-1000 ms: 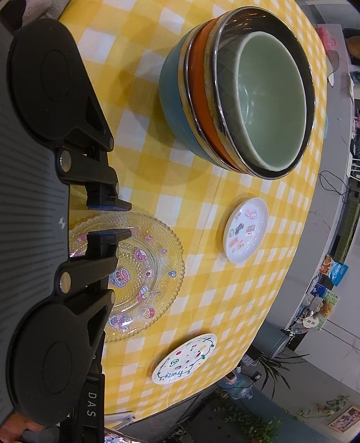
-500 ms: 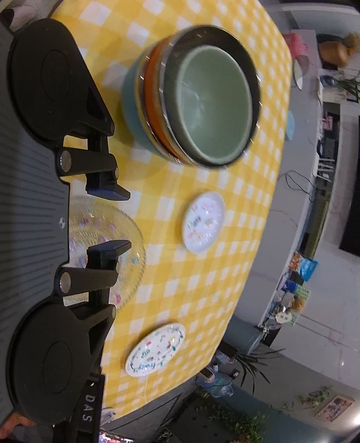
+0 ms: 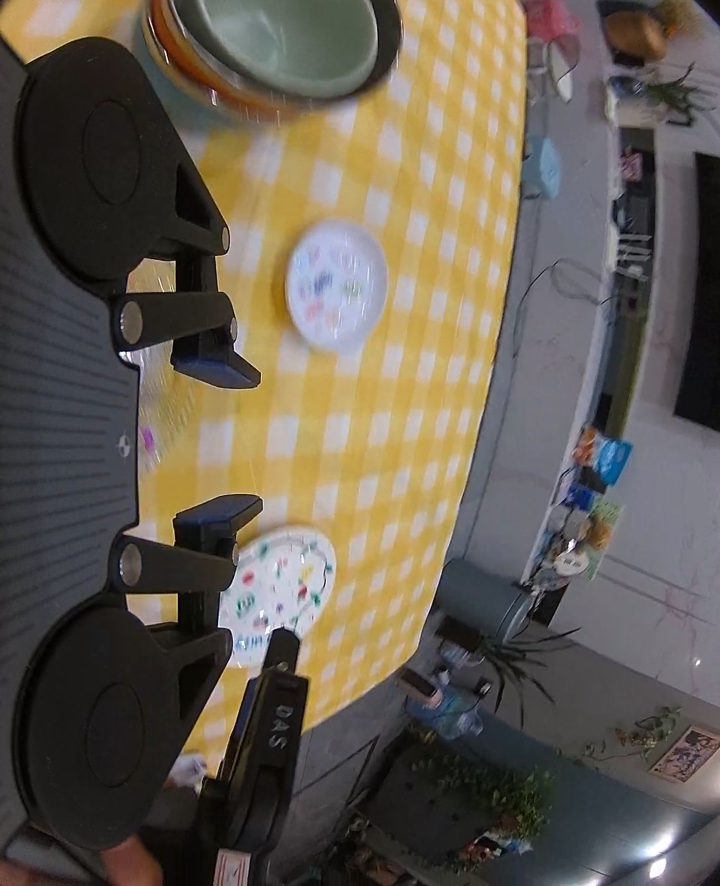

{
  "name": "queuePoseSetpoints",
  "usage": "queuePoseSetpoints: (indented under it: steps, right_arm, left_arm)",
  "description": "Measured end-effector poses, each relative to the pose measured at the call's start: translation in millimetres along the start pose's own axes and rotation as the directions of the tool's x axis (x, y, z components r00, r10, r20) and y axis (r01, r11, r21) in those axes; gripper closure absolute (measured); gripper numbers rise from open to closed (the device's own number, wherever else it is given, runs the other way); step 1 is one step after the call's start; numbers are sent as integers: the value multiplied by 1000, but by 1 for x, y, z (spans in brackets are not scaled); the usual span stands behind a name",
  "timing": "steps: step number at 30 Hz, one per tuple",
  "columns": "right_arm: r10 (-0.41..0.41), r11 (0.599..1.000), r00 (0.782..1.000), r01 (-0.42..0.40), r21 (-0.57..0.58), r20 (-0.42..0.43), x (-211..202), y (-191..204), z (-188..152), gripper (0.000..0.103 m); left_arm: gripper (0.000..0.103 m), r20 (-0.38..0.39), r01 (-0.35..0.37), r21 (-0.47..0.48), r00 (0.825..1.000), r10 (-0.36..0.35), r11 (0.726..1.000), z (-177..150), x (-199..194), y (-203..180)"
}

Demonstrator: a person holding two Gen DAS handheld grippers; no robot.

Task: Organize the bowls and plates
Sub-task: 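Move both grippers to the rim of the white 'Fruity' plate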

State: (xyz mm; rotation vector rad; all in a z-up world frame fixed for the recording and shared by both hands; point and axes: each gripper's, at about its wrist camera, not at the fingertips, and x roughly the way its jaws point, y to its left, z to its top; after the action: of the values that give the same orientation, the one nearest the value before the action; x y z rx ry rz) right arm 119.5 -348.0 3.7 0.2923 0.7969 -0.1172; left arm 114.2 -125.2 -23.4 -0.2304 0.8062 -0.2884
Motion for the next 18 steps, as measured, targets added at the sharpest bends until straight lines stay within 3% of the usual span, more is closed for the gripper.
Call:
queuePoseSetpoints:
  steps: [4,11,18]
  right_arm:
    - [-63,998,997,62,33,35,19,-19,3,58]
    - [-137,984,989,130,121,51,43,-47,0,58]
    - [-105,972,994,101,213,8,54,-69,4,59]
  left_arm:
    - [54,-58,32,-26,998,-34,999,8,26,-10]
    - [54,-106,11,20,994,-9,1000,12,64,-27]
    - [54,-135,81,-3,988,-80,997,18,98,-31]
